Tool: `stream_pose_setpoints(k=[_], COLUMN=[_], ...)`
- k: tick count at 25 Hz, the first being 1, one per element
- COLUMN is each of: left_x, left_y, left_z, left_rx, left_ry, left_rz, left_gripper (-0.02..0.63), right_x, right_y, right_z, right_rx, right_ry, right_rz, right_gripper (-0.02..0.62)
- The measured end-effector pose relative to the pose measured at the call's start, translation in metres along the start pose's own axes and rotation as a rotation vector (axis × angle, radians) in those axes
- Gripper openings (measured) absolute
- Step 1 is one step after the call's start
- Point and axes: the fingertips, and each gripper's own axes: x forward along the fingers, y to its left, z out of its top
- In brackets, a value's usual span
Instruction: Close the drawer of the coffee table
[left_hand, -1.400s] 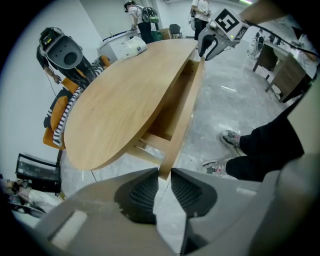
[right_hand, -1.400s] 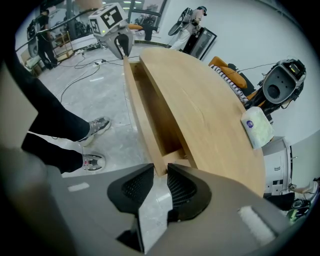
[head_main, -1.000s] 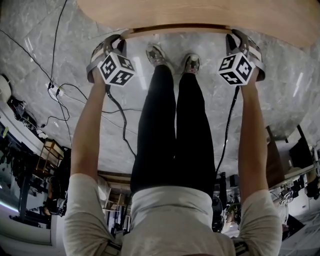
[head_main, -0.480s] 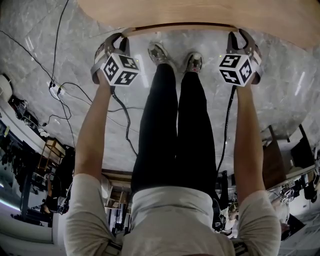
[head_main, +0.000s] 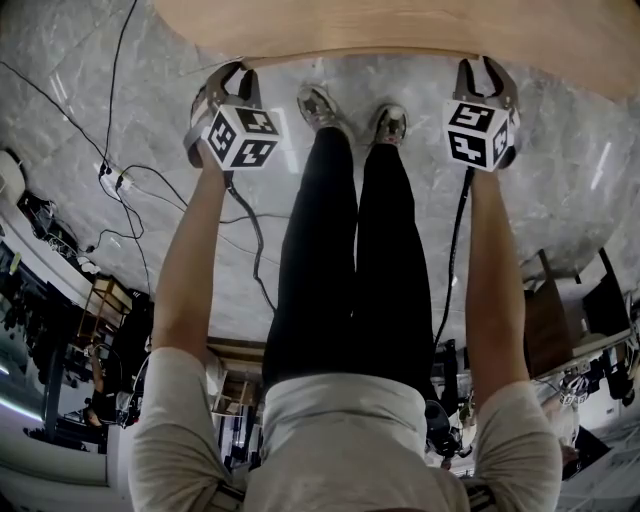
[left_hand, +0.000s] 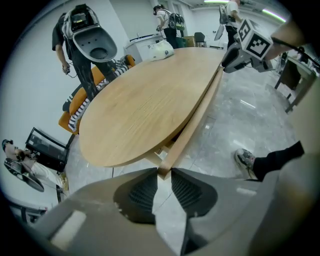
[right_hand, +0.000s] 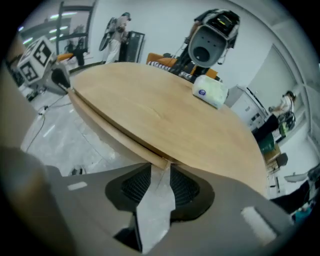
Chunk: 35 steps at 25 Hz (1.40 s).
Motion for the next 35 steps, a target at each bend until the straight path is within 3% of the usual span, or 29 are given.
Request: stream_pose_setpoints(k=[3,9,13,20,23,25,28,30,35], left_x=[0.0,0.001,0.002,0.003,-0.002,-0.012,-0.028,-0.046,-0.1], left_y=[0.004,0.005,0.009,0.01,0.01,0.006,-0.013,-0.026,-0.038], left_z=[0.003,0.004,0.006,0.007,0.002,-0.002,0.008,0.021,0.058], left_rx=[-0.039,-0.053,-0.124,-0.138,-0.241,-0.332,-0.409,-0.438,-0.536], left_ry=[-0.005,-0.012,-0.003,-0.018,-0.024,-0.02,-0.039,-0.079,-0.215], left_rz=[0.011,0.012,0.01,0.016,0.045,0.075,0.079,0.069,0.045], left_gripper=[0.109,0.11,0.112,0.112,0.094,0.03,0.021,0.021,0.02], right_x=[0.001,0.001,0.002,0.003,-0.001,-0.008,-0.021,-0.035,-0.087], right_y=[-0.002,-0.002,-0.002,-0.004,-0.002,0.007,0.017,0.02,0.026], right_z=[0.003,0.004,0.005,0.007,0.006,0.004,0.013,0.024,0.068], right_rx=[0.104,0.166,0.249,0.258,0.267,0.259,0.227,0.199,0.194], right_ry=[-0.005,0.001,0.004,-0.012,-0.019,-0.008,-0.051,-0.099,-0.22], right_rz=[0.011,0.014,0.021,0.013,0.007,0.037,0.092,0.109,0.165], right_gripper=[0.125,0.106,0.101,0.1,0.1,0.1,0.083,0.035,0.008])
